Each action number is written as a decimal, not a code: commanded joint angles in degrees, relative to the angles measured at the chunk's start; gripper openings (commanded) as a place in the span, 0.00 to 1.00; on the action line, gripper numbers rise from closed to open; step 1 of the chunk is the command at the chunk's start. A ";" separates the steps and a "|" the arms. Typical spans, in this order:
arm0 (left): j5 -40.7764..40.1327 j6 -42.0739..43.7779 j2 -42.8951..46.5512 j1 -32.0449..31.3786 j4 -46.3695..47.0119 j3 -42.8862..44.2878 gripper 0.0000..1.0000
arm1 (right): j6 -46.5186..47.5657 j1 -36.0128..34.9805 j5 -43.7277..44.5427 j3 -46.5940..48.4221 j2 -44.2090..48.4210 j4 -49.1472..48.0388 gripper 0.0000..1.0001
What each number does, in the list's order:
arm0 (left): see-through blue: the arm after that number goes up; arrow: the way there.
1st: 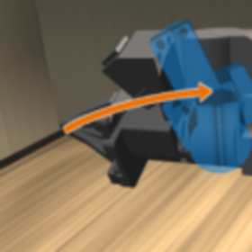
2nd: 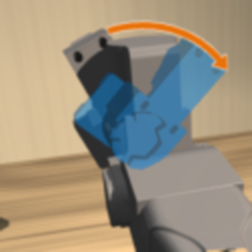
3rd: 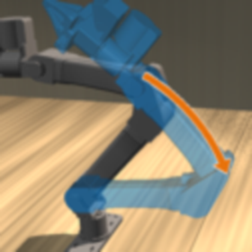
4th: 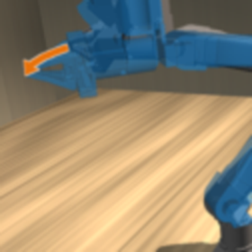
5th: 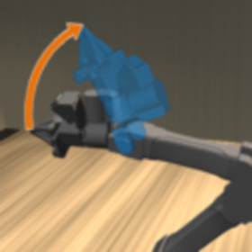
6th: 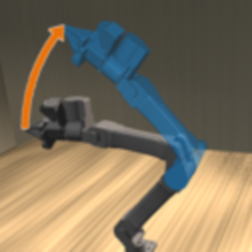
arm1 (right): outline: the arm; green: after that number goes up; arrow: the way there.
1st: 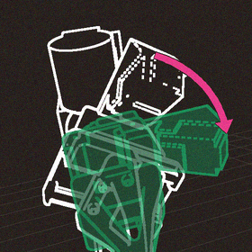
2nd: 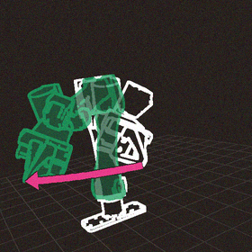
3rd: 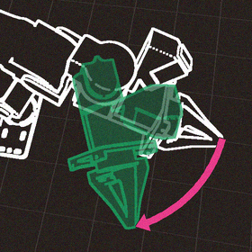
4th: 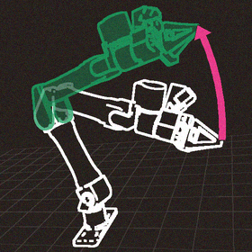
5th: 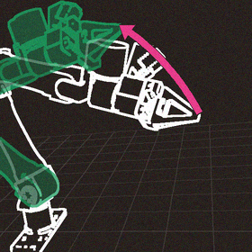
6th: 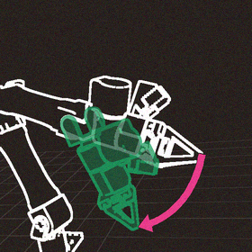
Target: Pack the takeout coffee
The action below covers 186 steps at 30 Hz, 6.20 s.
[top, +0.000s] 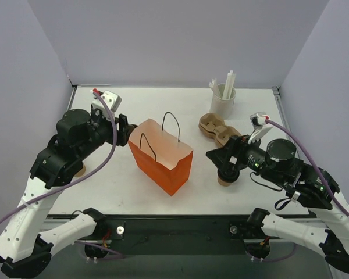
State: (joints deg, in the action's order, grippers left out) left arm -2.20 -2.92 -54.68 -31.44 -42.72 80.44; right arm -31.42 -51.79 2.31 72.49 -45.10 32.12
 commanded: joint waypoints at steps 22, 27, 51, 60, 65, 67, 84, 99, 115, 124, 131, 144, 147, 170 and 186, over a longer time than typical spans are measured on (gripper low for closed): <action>3.78 6.00 -18.27 5.86 6.51 -2.74 0.24 | -6.02 1.25 27.23 4.51 -9.82 8.14 0.75; 0.46 -2.67 -17.13 5.87 4.32 -3.45 0.10 | -4.00 7.28 23.11 5.82 -13.25 8.48 0.75; -9.75 -19.15 -12.83 2.79 -1.40 -6.62 0.24 | -2.33 29.73 12.55 9.60 -35.92 6.03 0.73; -7.74 -16.68 -11.86 2.88 -4.21 -2.75 0.41 | -7.51 31.31 13.60 15.74 -49.36 4.36 0.68; -4.93 -19.31 -9.14 3.14 -4.56 -1.26 0.50 | -8.57 32.63 14.30 19.26 -54.56 4.36 0.68; -5.27 -20.02 -8.78 3.40 -5.87 0.05 0.55 | -7.00 33.24 14.04 20.32 -56.76 4.44 0.68; -19.16 -18.44 -4.56 3.40 -12.04 0.33 0.63 | -14.90 34.65 12.90 22.96 -64.75 4.53 0.64; -20.83 -16.86 -4.04 1.30 -13.00 -0.82 0.63 | -3.68 34.65 10.18 29.81 -67.67 8.23 0.64; -20.83 -16.51 -4.74 -0.46 -13.00 0.59 0.64 | 35.02 38.60 -14.07 26.21 -65.29 5.41 0.59; -23.73 -14.40 -4.65 -2.31 -13.88 0.59 0.64 | 38.98 39.49 -14.00 24.80 -66.87 4.97 0.58; -24.00 -13.87 -6.23 -3.19 -13.71 0.41 0.64 | 41.44 39.84 -14.43 24.19 -67.13 4.71 0.53; -23.56 -13.96 -7.55 -3.19 -13.44 0.77 0.64 | 43.55 41.15 -16.54 24.19 -68.45 4.62 0.45; -23.56 -13.96 -7.64 -3.19 -13.53 0.85 0.64 | 44.25 41.51 -18.12 23.93 -68.80 4.62 0.45; -23.73 -14.13 -6.76 -3.19 -14.15 -0.73 0.64 | 49.61 42.21 -18.83 21.99 -69.42 4.62 0.44; -23.99 -14.83 -6.15 -3.01 -15.38 -0.11 0.64 | 51.02 42.47 -20.50 23.49 -69.42 4.27 0.24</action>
State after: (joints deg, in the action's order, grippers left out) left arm -25.32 -17.39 -62.30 -34.41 -57.34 79.20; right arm 18.59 -9.67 -17.52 94.91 -114.24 35.59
